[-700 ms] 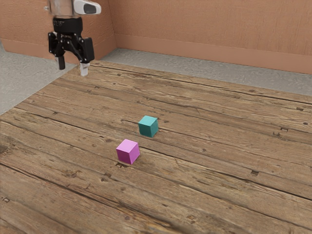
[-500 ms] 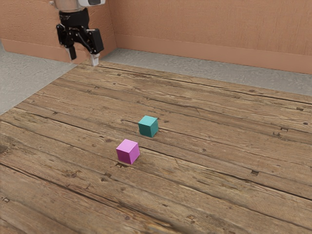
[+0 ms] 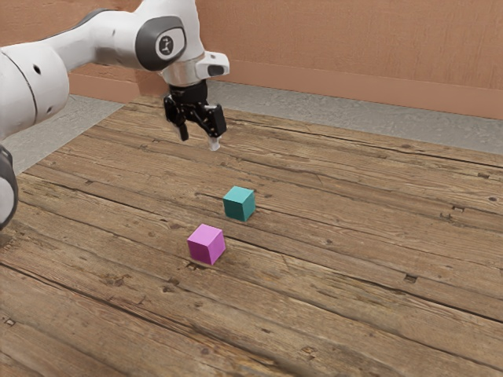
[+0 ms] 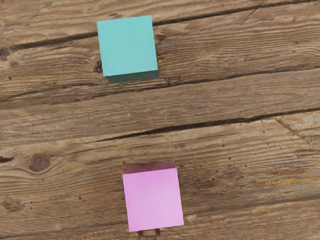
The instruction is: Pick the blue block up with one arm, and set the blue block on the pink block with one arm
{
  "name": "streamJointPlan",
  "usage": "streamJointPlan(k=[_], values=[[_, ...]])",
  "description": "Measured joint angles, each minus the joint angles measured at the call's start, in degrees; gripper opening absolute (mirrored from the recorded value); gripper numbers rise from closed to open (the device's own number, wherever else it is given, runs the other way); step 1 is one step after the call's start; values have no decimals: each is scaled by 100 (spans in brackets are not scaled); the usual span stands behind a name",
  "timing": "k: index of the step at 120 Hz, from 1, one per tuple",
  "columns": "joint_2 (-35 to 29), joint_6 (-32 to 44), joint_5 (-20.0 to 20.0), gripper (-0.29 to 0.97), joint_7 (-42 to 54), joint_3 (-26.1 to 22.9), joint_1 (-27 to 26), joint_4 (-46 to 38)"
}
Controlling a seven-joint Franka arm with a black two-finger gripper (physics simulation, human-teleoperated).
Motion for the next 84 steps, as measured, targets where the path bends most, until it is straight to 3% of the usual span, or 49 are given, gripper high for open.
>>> streamJointPlan(k=[40, 68, 84], values=[[1697, 1236, -94, 68, 30, 81, 16, 384], [1960, 1852, -148, 68, 46, 167, -19, 755], [2716, 1941, -149, 68, 61, 191, -22, 1692]])
